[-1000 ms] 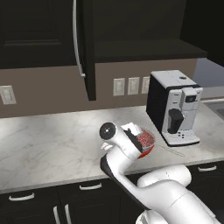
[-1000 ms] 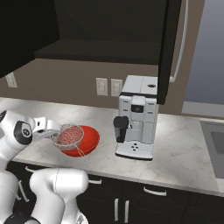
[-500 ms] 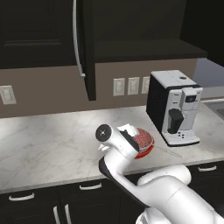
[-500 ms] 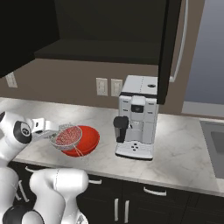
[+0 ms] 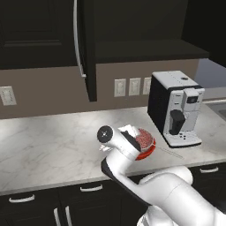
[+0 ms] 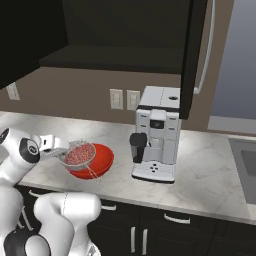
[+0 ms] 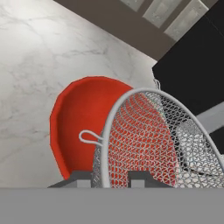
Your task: Open the cabinet and setup a tea strainer by placing it in the bowl upright.
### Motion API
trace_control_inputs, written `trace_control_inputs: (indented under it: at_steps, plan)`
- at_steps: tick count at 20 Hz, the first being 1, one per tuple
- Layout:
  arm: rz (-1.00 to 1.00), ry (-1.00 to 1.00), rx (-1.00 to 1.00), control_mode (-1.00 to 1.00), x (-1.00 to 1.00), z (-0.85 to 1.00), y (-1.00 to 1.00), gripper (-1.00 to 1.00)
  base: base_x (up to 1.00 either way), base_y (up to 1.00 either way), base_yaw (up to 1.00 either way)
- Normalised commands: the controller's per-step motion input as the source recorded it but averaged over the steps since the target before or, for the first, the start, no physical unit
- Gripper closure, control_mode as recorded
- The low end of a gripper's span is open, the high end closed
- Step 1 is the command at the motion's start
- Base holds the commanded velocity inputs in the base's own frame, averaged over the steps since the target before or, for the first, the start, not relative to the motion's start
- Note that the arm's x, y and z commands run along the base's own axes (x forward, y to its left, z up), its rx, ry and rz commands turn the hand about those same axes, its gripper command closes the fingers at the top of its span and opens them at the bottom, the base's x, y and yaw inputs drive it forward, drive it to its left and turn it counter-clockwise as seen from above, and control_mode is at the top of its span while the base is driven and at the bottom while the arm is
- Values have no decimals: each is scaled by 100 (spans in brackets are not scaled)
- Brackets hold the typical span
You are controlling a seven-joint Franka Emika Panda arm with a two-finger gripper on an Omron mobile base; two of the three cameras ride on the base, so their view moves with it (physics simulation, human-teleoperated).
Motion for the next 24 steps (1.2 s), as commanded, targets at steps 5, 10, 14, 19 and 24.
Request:
trace_control_inputs:
  at_steps: [5, 10, 14, 19, 24]
  plan:
    - [0, -2, 0, -100, 27, -21, -15, 100, 0, 0, 0]
    - [0, 0, 0, -100, 31, -24, -7, 100, 0, 0, 0]
    - [0, 0, 0, -100, 28, -21, 0, 100, 0, 0, 0]
    - [0, 0, 0, -100, 21, -19, 0, 100, 0, 0, 0]
    - [0, 0, 0, -100, 17, -15, 0, 100, 0, 0, 0]
